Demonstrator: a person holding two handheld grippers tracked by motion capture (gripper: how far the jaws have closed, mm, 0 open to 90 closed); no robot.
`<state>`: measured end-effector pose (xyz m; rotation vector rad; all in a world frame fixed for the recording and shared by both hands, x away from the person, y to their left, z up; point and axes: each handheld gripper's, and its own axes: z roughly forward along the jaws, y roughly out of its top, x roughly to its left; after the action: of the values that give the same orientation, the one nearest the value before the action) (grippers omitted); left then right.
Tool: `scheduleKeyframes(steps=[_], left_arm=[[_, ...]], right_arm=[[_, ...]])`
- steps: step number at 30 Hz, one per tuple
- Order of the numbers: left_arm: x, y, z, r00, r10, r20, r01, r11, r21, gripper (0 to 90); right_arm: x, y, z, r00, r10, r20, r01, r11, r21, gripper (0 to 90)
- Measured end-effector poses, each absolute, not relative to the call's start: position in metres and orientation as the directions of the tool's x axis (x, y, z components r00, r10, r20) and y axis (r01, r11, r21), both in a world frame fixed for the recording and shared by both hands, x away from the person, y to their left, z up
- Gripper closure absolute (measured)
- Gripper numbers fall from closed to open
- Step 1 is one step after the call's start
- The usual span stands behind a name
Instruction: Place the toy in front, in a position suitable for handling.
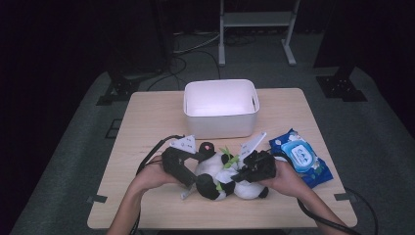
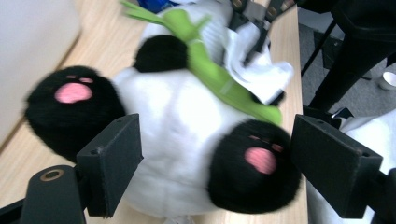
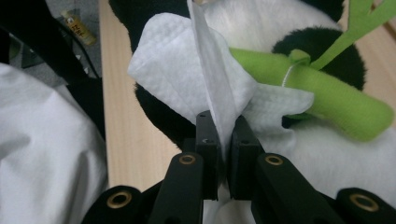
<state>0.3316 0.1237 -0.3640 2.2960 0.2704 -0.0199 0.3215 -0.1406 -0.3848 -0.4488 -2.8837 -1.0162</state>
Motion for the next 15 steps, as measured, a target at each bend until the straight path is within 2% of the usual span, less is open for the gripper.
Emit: scheduleKeyframes(steps=[7, 15], left_arm=[[0.332, 0.12, -0.37, 0.978, 0.199, -0.066, 0.185, -0.67, 0.719, 16.0], [0.333, 0.119, -0.379, 0.975, 0.206, -0.082, 0.201, -0.67, 0.714, 16.1]], right_arm=[[0.313, -0.141, -0.388, -0.959, 0.236, 0.157, 0.283, 0.748, 0.6, 84.1], [0.311, -0.129, -0.375, -0.971, 0.216, 0.106, 0.234, 0.751, 0.617, 84.1]])
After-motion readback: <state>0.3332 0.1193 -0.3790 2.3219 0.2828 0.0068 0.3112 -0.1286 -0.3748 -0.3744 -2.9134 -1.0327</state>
